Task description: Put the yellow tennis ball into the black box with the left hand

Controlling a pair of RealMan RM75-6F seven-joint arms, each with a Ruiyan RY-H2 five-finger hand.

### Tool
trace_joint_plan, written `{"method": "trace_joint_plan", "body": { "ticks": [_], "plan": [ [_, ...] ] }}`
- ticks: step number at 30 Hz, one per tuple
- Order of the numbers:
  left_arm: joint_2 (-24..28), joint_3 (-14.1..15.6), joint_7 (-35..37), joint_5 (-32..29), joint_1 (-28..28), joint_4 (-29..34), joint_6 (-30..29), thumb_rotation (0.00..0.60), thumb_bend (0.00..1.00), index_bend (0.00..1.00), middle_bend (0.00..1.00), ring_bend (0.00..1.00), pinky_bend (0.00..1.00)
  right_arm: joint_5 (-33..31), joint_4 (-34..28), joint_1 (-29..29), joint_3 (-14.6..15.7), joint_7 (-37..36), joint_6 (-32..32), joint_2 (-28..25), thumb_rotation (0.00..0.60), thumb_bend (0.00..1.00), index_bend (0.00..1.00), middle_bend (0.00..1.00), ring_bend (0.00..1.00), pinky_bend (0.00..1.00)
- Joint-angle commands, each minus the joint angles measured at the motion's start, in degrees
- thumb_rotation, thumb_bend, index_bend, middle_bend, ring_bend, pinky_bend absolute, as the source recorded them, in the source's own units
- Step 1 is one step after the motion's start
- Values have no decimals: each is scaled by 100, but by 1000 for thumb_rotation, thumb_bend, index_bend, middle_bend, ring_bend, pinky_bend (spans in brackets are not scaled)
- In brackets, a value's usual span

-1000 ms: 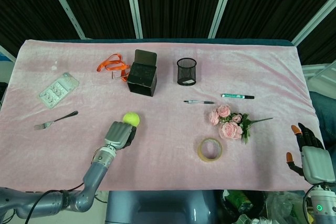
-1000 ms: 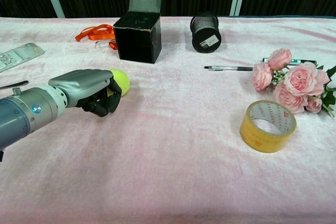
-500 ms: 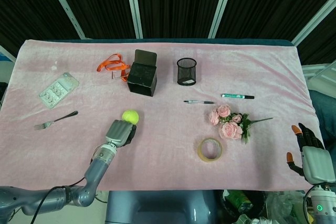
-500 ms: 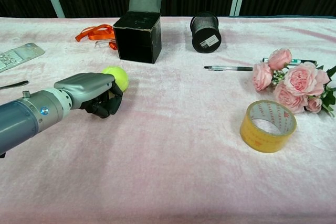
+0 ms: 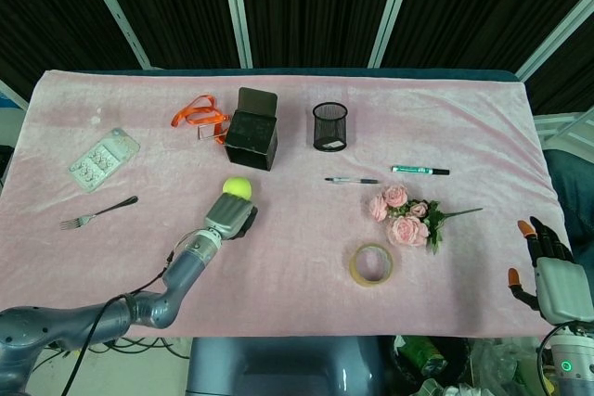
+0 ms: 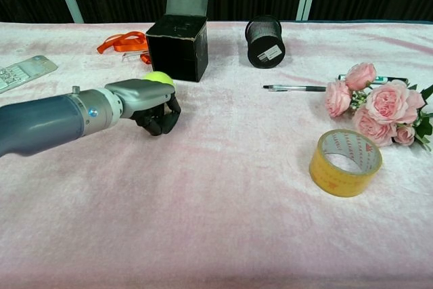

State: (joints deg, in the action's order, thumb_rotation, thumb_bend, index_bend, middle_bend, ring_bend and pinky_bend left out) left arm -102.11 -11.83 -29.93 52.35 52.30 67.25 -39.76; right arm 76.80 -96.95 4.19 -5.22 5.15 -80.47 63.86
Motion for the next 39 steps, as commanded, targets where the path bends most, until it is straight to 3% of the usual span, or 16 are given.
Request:
{"method": "trace_joint_plan", "body": {
  "ticks": [1,15,30,39],
  "plan": [
    [-120,-145,-115,-64,437,-608,226,600,739,837,992,990,1000,-12,-5,1,-4,-20,11,-6,600,424,24,0,53,167],
    [-925,-465,738,271,1180,-2614,629,600,738,837,992,989,1000,-113,6,18,-55,-113,55,-5,600,424,24,0,53,167],
    [-2090,-299,1531,1071,1660,-4936,725,600,738,837,992,989,1000,-251,-18,25,-114,-185,97,-13,600,423,24,0,53,167],
    [-2307,-237,1985,1315,1709,-5360,904,600,738,837,991,989,1000,-253,-27,27,-105,-200,115,-22,600,423,25,0,53,167]
  ]
}}
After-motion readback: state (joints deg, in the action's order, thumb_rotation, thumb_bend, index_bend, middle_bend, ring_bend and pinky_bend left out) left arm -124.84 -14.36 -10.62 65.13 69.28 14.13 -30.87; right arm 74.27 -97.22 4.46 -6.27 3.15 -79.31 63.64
